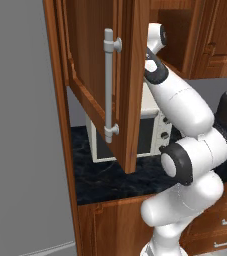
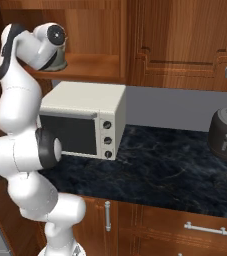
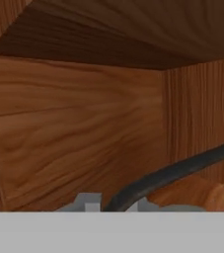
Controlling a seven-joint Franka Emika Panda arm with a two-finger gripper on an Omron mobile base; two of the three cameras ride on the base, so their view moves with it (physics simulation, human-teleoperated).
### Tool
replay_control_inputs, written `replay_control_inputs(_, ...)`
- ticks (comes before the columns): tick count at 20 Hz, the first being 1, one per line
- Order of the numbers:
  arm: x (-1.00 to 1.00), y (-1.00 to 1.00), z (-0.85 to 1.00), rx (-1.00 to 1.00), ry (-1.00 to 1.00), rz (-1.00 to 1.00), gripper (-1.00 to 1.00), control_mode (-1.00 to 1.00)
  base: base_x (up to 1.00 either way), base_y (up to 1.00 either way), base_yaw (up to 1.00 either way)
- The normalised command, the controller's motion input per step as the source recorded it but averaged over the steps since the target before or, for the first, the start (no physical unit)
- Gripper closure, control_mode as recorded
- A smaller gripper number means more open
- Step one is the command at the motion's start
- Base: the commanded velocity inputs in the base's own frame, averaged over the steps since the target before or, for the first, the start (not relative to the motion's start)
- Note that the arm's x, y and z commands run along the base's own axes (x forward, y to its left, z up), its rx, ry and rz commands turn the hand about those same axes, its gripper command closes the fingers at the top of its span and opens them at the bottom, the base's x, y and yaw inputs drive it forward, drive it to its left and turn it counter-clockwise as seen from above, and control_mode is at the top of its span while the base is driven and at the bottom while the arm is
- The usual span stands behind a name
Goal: Open the cabinet, pick the kettle from the cabinet, and place it in the sink.
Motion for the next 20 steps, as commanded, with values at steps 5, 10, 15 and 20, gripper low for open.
replay_control_inputs(5, -0.49, -0.25, 0.01, 0.01, -0.02, 0.0, 1.0, -1.0, 0.0, 0.0, 0.0)
replay_control_inputs(10, -0.5, -0.22, 0.09, 0.0, 0.0, 0.0, 1.0, -1.0, 0.0, 0.0, 0.0)
replay_control_inputs(15, -0.43, -0.17, 0.17, 0.0, 0.04, 0.0, 1.0, -1.0, 0.0, 0.0, 0.0)
replay_control_inputs(20, -0.44, -0.14, 0.2, -0.01, 0.11, 0.0, 1.0, -1.0, 0.0, 0.0, 0.0)
